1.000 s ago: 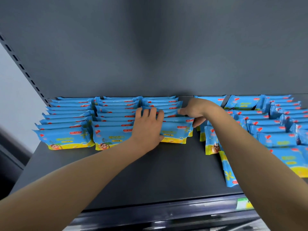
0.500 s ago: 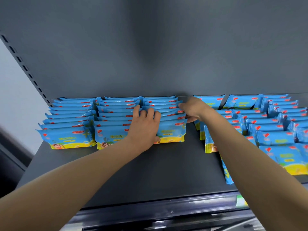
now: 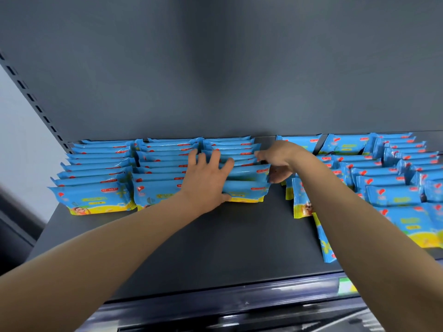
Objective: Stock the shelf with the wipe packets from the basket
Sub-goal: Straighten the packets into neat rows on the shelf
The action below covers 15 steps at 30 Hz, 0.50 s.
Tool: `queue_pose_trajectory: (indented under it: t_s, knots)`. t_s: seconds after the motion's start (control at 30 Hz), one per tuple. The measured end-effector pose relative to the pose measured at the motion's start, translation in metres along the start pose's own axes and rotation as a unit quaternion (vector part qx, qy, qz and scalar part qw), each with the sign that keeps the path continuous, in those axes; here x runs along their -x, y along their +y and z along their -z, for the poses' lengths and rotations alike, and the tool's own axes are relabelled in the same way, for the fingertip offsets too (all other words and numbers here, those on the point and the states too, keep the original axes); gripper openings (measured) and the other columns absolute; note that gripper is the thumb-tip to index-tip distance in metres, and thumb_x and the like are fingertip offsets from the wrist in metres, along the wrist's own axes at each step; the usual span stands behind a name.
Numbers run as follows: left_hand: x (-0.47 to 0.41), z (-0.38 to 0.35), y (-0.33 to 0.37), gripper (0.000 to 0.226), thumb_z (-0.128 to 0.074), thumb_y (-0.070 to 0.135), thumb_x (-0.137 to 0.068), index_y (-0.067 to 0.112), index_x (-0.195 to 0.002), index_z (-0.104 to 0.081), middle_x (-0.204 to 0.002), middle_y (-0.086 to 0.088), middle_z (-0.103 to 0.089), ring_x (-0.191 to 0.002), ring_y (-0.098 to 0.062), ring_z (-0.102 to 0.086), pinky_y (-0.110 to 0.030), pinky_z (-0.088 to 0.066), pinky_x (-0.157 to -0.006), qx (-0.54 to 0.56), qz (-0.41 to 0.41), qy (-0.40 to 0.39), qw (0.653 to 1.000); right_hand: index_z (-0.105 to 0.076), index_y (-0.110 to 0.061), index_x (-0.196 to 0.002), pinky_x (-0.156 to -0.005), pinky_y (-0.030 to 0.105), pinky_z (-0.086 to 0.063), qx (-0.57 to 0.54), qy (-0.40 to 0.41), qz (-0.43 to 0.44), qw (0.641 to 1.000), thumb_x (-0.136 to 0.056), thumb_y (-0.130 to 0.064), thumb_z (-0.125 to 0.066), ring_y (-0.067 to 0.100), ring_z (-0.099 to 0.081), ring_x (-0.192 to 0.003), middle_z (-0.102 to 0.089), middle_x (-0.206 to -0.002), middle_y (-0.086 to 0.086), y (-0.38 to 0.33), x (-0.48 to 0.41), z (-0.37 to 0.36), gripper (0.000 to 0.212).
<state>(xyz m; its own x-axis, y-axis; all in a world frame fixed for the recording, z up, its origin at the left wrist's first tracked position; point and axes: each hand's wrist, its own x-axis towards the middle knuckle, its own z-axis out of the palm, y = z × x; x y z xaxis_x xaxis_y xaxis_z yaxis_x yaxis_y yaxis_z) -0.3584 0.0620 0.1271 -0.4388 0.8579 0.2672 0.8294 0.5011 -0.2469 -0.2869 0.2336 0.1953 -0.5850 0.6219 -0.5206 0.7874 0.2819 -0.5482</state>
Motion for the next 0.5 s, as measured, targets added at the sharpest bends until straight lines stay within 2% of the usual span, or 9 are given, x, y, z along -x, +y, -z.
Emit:
queue_pose_trajectory:
  t_s: [0.13, 0.2, 0.23, 0.3, 0.33, 0.37, 0.5]
  knots:
    - [-0.0007, -0.0017, -0.0044, 0.078, -0.063, 0.057, -0.072, 0.017, -0.131, -0.033, -0.121, -0.009, -0.042, -0.102, -0.027, -0.054, -0.046, -0.014, -0.111, 0.013, 0.004, 0.005, 1.0, -0.047, 0.002, -0.123, -0.087, 0.047, -0.054, -0.096, -0.038, 0.005, 0.995, -0.098, -0.027, -0.046, 0.037, -0.066, -0.098, -0.062, -0.117, 0.022, -0.0074, 0.0001, -0.0088, 0.038]
    - [-0.0023, -0.0021, -0.0048, 0.077, -0.063, 0.058, -0.071, 0.015, -0.129, -0.035, -0.12, -0.007, -0.043, -0.101, -0.025, -0.055, -0.044, -0.012, -0.112, 0.033, 0.014, 0.006, 0.999, -0.049, 0.002, -0.12, -0.086, 0.046, -0.055, -0.123, -0.044, 0.008, 0.991, -0.099, -0.023, -0.045, 0.036, -0.068, -0.093, -0.065, -0.112, 0.021, -0.0082, -0.0001, -0.0105, 0.033]
    - [-0.0032, -0.0021, -0.0047, 0.077, -0.061, 0.06, -0.071, 0.015, -0.128, -0.036, -0.12, -0.007, -0.043, -0.101, -0.025, -0.055, -0.043, -0.012, -0.112, 0.045, 0.019, 0.007, 0.999, -0.051, 0.001, -0.118, -0.081, 0.043, -0.057, -0.143, -0.052, 0.01, 0.988, -0.099, -0.022, -0.044, 0.033, -0.07, -0.085, -0.067, -0.106, 0.019, -0.0081, 0.0014, -0.0102, 0.03]
    - [-0.0051, -0.0018, -0.0038, 0.075, -0.059, 0.062, -0.072, 0.014, -0.125, -0.036, -0.119, -0.006, -0.043, -0.101, -0.025, -0.055, -0.043, -0.012, -0.111, 0.056, 0.026, 0.009, 0.998, -0.053, -0.002, -0.114, -0.059, 0.036, -0.06, -0.172, -0.072, 0.009, 0.982, -0.099, -0.021, -0.044, 0.025, -0.071, -0.062, -0.068, -0.09, 0.013, -0.0074, 0.0051, -0.0089, 0.026]
    - [-0.0051, -0.0016, -0.0032, 0.075, -0.059, 0.062, -0.072, 0.013, -0.124, -0.037, -0.118, -0.006, -0.044, -0.1, -0.024, -0.055, -0.043, -0.013, -0.111, 0.053, 0.026, 0.011, 0.998, -0.053, -0.002, -0.114, -0.053, 0.033, -0.059, -0.166, -0.074, 0.01, 0.983, -0.099, -0.021, -0.044, 0.023, -0.07, -0.057, -0.067, -0.087, 0.011, -0.0064, 0.0061, -0.0087, 0.026]
    - [-0.0046, -0.0017, -0.0025, 0.074, -0.058, 0.063, -0.072, 0.013, -0.123, -0.037, -0.116, -0.006, -0.045, -0.098, -0.024, -0.056, -0.043, -0.014, -0.111, 0.045, 0.026, 0.015, 0.999, -0.053, -0.002, -0.115, -0.054, 0.033, -0.058, -0.146, -0.066, 0.013, 0.987, -0.099, -0.023, -0.045, 0.022, -0.07, -0.06, -0.067, -0.089, 0.011, -0.0056, 0.0058, -0.0084, 0.028]
    - [-0.0001, -0.0027, -0.002, 0.073, -0.057, 0.065, -0.073, 0.012, -0.119, -0.037, -0.115, -0.006, -0.045, -0.098, -0.024, -0.056, -0.046, -0.014, -0.112, 0.017, 0.015, 0.025, 0.999, -0.049, -0.005, -0.128, -0.08, 0.037, -0.057, -0.052, -0.028, 0.042, 0.997, -0.092, -0.045, -0.052, 0.027, -0.066, -0.094, -0.06, -0.123, 0.013, -0.0049, 0.0007, -0.0079, 0.054]
